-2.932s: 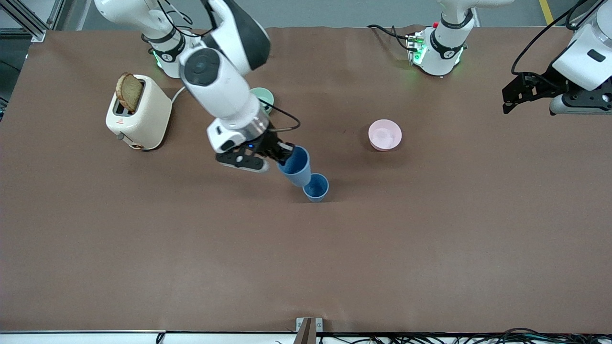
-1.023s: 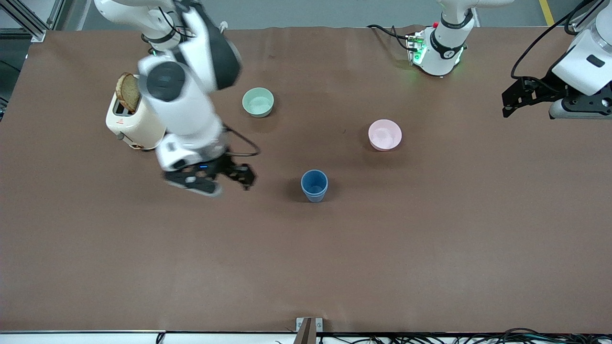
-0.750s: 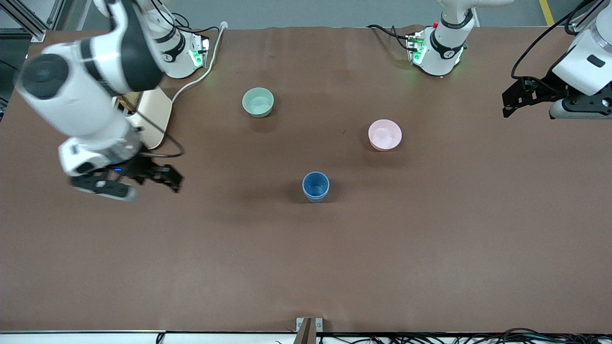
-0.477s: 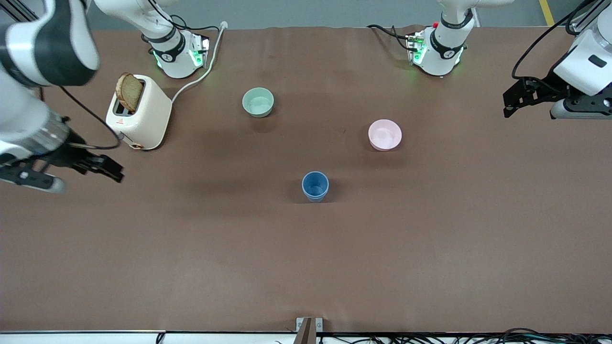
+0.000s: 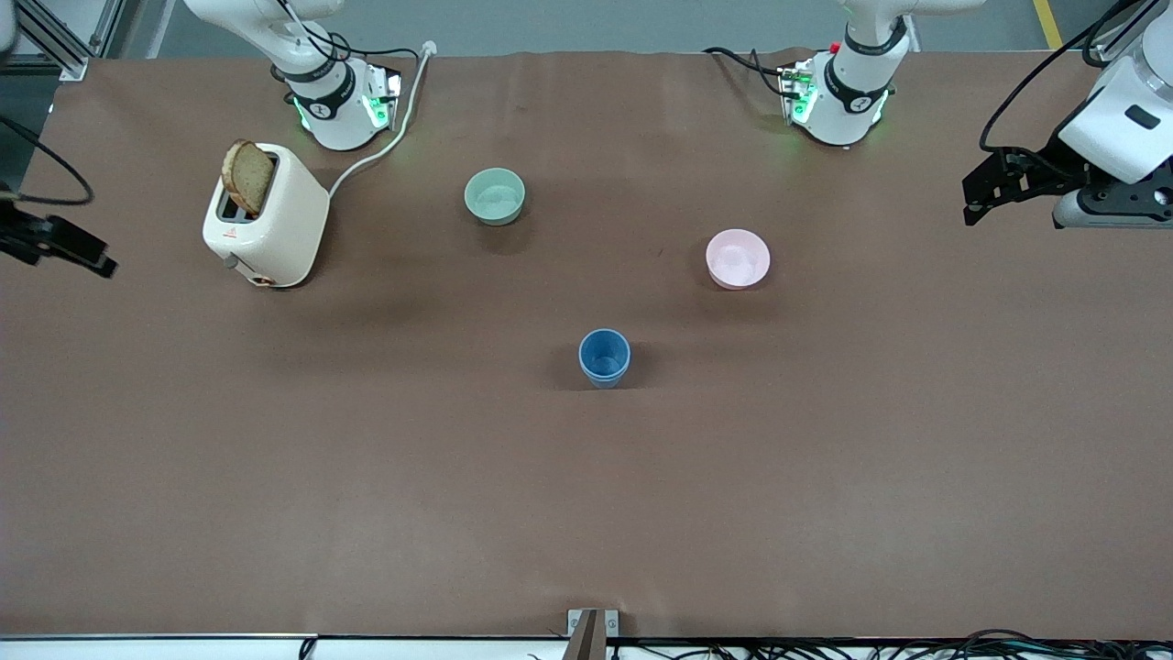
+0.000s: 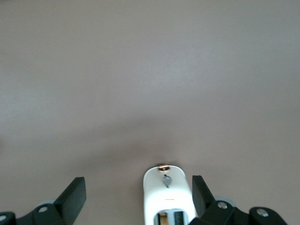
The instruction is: Stack blue cups with both arms
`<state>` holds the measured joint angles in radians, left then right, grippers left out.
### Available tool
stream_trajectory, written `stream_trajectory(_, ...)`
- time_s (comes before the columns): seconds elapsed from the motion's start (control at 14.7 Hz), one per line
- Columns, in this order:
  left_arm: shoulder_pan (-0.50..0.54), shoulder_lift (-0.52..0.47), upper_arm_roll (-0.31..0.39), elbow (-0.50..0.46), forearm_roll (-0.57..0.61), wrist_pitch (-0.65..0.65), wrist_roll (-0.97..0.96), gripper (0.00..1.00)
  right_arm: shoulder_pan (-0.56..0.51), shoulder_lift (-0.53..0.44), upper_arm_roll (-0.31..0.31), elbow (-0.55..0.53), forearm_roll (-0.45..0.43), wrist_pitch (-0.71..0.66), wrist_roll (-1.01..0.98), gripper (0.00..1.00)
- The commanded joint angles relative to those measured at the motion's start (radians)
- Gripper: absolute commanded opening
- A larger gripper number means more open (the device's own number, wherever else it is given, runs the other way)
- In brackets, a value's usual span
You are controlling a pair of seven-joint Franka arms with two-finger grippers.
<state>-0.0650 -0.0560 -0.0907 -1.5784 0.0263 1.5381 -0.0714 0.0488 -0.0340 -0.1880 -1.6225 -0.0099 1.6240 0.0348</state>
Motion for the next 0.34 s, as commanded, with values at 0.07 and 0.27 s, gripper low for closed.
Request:
stream_trajectory(0.07, -0.004, 0.005, 0.000, 0.014, 0.017, -0.004, 0.015, 1.00, -0.033, 0.000, 0.022, 0.116, -0.013, -0.074, -0.039, 1.00)
stream_trajectory(0.27, -0.002, 0.004, 0.000, 0.015, 0.017, -0.004, 0.013, 1.00, -0.029, 0.029, 0.024, 0.216, -0.007, -0.174, -0.042, 1.00)
